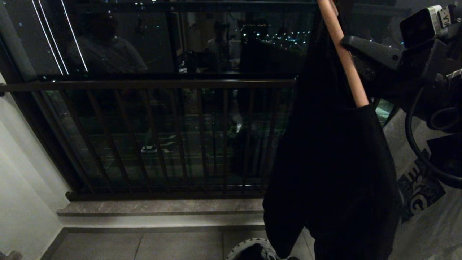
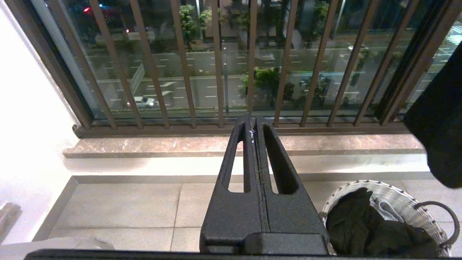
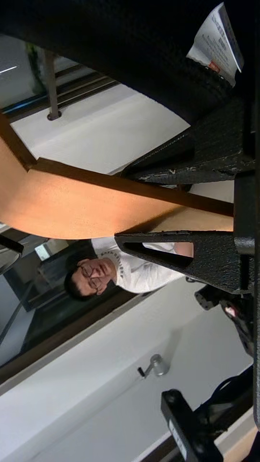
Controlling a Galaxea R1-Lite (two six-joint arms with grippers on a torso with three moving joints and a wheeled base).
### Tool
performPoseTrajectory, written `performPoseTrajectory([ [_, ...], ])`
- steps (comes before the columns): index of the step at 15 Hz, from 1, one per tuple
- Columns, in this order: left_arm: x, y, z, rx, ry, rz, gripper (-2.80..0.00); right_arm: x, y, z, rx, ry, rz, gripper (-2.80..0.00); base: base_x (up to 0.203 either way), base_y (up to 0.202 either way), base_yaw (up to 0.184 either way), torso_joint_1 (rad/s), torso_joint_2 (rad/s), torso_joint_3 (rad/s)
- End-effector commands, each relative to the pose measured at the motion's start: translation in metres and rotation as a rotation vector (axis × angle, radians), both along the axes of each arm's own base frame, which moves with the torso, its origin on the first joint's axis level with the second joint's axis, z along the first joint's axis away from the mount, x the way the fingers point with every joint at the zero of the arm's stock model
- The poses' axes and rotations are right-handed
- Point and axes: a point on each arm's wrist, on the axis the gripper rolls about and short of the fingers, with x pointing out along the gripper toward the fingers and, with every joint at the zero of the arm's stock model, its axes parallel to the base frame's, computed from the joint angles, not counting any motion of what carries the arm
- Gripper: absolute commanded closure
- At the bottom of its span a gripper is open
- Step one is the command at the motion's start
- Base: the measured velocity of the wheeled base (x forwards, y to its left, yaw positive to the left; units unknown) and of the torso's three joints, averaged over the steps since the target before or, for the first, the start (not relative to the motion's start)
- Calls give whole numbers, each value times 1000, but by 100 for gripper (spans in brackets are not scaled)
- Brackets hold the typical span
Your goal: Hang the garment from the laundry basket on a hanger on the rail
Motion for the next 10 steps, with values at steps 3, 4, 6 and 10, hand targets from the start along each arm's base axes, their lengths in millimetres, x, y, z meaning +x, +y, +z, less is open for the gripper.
performPoseTrajectory([
  [3, 0, 0, 0, 0, 2, 0, 0, -3, 0, -3, -6, 8, 6, 0, 0, 0, 0, 0, 0, 0],
  [4, 0, 0, 0, 0, 2, 0, 0, -5, -1, -1, -5, -1, 6, 0, 0, 0, 0, 0, 0, 0],
  [6, 0, 0, 0, 0, 2, 0, 0, -10, -2, 3, -3, -17, 4, 0, 0, 0, 0, 0, 0, 0],
  [10, 0, 0, 0, 0, 2, 0, 0, -9, -1, -3, -27, -51, -5, -280, 0, 0, 0, 0, 0, 0],
])
